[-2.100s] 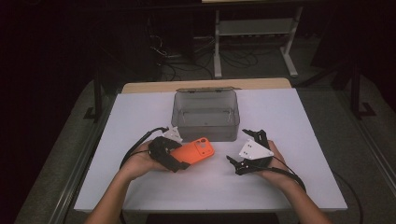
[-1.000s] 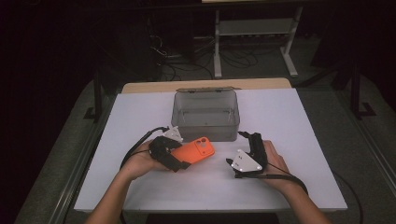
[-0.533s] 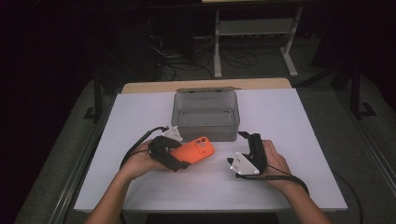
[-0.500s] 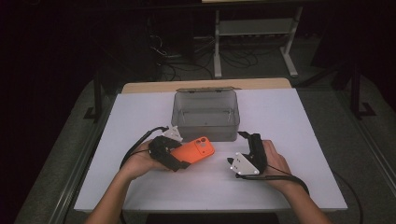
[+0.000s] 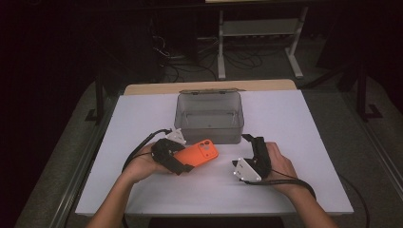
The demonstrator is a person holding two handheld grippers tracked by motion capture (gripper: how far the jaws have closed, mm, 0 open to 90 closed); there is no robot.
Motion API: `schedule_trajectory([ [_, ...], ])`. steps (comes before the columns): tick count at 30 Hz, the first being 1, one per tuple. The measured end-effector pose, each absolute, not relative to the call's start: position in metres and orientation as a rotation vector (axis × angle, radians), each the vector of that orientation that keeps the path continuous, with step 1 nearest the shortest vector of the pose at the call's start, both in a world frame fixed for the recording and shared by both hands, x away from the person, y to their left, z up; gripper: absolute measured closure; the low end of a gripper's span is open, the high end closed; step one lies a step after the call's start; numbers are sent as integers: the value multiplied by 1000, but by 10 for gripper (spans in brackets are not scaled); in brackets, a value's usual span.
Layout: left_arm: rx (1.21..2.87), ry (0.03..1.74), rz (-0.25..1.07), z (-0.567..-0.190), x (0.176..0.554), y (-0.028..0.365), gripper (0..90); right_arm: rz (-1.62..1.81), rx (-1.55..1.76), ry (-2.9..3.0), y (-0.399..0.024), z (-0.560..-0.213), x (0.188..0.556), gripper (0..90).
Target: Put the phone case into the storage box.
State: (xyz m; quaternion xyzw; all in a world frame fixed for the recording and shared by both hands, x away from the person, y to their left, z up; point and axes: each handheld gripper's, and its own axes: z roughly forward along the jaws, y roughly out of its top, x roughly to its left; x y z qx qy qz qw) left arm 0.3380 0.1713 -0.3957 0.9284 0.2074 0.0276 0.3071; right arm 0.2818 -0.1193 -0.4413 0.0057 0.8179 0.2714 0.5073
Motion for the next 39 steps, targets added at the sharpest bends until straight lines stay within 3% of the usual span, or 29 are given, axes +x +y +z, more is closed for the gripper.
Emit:
schedule_trajectory([
  [39,2448,589,97,-389,339,173,165,436,-192,1834,-97,-444,278,0],
])
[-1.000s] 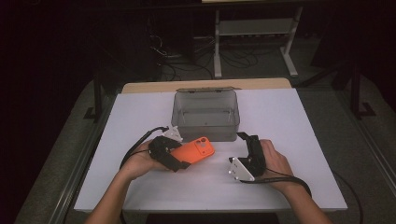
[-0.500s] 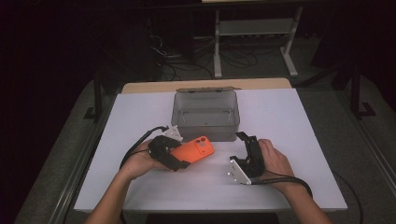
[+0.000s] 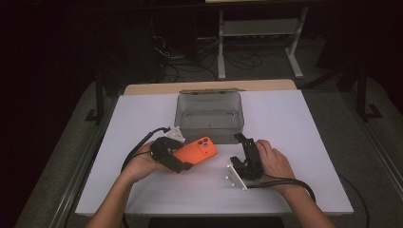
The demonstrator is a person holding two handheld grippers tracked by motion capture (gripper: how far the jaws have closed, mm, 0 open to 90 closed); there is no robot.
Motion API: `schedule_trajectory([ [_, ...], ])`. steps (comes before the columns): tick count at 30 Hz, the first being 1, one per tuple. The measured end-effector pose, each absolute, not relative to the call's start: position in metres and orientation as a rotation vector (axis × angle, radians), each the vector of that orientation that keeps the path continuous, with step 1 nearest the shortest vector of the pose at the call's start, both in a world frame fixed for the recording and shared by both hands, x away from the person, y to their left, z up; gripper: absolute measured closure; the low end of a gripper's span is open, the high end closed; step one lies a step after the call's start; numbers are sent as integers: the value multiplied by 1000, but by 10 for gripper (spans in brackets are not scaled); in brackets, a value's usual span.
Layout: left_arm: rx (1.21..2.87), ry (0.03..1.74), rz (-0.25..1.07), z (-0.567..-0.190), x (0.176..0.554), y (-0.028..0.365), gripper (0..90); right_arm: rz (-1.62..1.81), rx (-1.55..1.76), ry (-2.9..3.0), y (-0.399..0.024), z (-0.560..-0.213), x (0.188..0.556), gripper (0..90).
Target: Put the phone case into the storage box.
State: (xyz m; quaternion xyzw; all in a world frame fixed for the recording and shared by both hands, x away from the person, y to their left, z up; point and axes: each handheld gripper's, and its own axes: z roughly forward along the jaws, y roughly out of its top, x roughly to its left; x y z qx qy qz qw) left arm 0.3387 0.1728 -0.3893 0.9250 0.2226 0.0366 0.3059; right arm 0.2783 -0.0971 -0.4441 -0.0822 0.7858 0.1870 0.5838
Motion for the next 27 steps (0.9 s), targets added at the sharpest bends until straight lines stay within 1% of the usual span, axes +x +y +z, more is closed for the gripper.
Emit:
schedule_trajectory([
  [27,2441,604,103,-386,339,172,165,440,-284,1792,-63,-446,276,0],
])
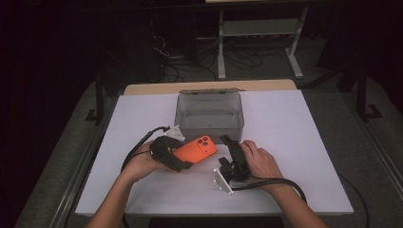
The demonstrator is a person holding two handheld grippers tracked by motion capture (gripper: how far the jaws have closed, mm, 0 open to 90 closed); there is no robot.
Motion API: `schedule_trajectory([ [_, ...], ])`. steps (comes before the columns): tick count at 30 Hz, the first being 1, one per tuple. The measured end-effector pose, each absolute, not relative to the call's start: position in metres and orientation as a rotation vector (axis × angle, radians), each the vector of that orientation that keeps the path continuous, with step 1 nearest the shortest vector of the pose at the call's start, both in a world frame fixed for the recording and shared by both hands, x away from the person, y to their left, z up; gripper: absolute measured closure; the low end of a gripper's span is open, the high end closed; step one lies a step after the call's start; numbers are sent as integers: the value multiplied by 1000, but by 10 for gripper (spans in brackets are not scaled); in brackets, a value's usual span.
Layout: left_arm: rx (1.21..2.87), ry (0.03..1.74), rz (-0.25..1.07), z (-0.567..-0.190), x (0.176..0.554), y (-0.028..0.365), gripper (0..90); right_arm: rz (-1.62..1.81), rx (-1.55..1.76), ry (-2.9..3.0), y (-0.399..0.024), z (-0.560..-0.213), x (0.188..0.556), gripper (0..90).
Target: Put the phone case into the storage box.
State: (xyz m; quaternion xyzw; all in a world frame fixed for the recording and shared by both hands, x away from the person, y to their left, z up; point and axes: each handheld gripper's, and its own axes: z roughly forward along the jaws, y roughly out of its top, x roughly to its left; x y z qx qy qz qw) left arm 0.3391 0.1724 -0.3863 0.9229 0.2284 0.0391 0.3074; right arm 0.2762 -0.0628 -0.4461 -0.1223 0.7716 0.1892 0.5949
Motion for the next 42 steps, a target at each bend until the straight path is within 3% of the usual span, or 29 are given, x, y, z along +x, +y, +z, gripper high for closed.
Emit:
schedule_trajectory([
  [42,2437,633,108,-383,339,163,165,461,-360,1733,-21,-451,272,0],
])
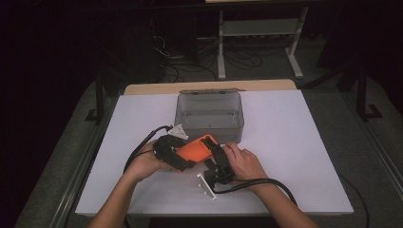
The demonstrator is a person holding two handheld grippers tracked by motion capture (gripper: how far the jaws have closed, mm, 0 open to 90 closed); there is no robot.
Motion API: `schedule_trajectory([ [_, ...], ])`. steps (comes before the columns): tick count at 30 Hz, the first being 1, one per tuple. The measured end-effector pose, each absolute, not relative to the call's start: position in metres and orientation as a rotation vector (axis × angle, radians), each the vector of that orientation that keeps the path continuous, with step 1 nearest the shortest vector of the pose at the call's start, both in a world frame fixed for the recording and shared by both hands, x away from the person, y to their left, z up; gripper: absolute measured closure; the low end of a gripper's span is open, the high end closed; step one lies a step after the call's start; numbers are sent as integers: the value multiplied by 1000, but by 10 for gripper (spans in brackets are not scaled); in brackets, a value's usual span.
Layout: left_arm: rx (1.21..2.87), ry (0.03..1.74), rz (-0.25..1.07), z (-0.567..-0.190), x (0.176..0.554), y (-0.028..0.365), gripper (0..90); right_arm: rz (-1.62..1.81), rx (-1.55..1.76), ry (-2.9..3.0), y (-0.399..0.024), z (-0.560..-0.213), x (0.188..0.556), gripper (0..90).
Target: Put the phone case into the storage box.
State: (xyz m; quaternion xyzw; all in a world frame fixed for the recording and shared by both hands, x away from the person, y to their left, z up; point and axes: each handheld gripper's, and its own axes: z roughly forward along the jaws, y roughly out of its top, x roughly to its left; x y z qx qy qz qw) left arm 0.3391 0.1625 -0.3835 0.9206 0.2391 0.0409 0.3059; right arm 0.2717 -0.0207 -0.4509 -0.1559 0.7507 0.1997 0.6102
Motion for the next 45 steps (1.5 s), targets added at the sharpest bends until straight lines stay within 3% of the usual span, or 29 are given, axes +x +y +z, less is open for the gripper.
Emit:
schedule_trajectory([
  [19,2438,643,109,-384,340,159,165,447,-365,1715,-13,-452,271,3],
  [30,2438,641,109,-384,339,159,165,447,-373,1698,-13,-454,269,70],
  [45,2448,636,103,-385,339,158,165,415,-400,1708,-11,-454,266,256],
])
